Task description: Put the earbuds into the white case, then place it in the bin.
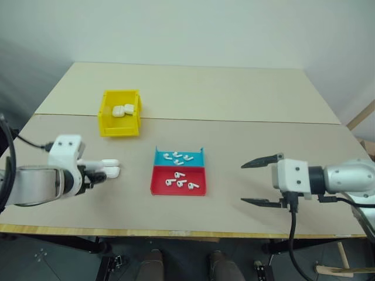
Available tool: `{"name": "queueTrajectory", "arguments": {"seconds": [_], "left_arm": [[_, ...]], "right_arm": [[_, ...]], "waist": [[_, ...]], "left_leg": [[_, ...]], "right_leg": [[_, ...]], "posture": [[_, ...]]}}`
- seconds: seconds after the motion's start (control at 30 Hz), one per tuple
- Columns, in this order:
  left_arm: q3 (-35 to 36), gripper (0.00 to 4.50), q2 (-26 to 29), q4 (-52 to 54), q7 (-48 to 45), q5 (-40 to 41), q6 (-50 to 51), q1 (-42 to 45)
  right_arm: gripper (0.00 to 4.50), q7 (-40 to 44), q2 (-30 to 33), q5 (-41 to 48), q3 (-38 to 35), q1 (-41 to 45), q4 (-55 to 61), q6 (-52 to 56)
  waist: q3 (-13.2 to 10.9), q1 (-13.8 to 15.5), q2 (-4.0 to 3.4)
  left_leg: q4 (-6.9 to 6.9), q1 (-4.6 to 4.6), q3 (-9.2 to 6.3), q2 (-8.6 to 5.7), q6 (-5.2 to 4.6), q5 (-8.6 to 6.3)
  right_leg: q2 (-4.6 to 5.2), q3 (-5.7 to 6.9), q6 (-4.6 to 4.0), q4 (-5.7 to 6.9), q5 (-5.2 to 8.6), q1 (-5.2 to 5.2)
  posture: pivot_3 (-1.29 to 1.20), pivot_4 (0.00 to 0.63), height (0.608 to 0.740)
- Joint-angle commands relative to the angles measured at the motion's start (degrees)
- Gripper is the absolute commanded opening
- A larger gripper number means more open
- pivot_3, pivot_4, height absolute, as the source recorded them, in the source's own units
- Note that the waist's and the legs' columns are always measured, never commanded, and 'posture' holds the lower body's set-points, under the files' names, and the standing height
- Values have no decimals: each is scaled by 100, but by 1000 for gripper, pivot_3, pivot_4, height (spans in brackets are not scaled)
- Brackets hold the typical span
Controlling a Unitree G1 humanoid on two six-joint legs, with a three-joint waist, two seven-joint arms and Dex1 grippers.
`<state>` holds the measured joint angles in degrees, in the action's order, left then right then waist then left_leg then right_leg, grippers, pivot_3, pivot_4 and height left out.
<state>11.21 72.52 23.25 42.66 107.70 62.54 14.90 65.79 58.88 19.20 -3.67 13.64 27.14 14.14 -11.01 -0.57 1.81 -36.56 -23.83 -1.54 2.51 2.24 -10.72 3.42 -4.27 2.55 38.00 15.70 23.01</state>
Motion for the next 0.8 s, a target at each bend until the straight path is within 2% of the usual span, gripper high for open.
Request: {"name": "queueTrajectory", "arguments": {"seconds": [0.03, 0.13, 0.27, 0.4, 0.53, 0.63, 0.8], "left_arm": [[624, 2820, -311, 1273, -1222, -1556, -592, -164], [830, 2820, -818, 1963, -2820, -3413, -1679, -815], [989, 2820, -1783, 1945, -4865, -4829, -3221, -1492], [914, 2820, -2705, 1232, -6472, -5234, -4314, -1359], [911, 2820, -3324, 673, -7772, -5342, -5023, -1158], [902, 2820, -3530, 398, -8962, -5305, -5408, -1175], [522, 2820, -3591, 18, -10180, -5655, -5690, -1020]], "right_arm": [[4500, 63, 254, 73, -131, 384, -28, 292], [4500, 201, 579, 215, 91, 902, 63, 1071], [4500, 235, 806, 324, 435, 1455, 314, 2007], [4500, 390, 963, 265, 813, 1849, 461, 2425], [4500, 418, 800, 125, 1160, 2263, 438, 2466], [4500, 441, 661, 65, 1358, 2506, 414, 2451], [4500, 662, 460, 46, 2007, 3199, 454, 3123]], "waist": [[0, -15, -1], [1, -47, -4], [4, -24, -9], [5, 18, -8], [7, -7, -4], [7, -29, -4], [7, -48, -5]], "left_leg": [[0, 2, 2, -1, 0, 0], [8, 5, 7, 0, 2, 1], [15, 6, 5, 5, 8, 5], [1, -1, 4, 2, 6, 4], [-22, -7, 4, 4, 3, 4], [-27, -12, 6, 5, 3, 4], [-27, -17, 3, 11, 0, 2]], "right_leg": [[1, -1, 0, 0, 0, -1], [-3, -5, -2, 1, -1, 4], [-9, -3, -8, -2, -3, 5], [-5, -1, -5, -6, -2, 3], [-7, -2, 4, -7, -9, -1], [-6, -3, 8, -6, -11, 1], [-12, -2, 8, -2, -11, 10]], "posture": [[0, 150, 740], [0, 150, 740], [0, 150, 740], [0, 150, 740], [0, 150, 740], [0, 150, 740], [0, 150, 740]]}}
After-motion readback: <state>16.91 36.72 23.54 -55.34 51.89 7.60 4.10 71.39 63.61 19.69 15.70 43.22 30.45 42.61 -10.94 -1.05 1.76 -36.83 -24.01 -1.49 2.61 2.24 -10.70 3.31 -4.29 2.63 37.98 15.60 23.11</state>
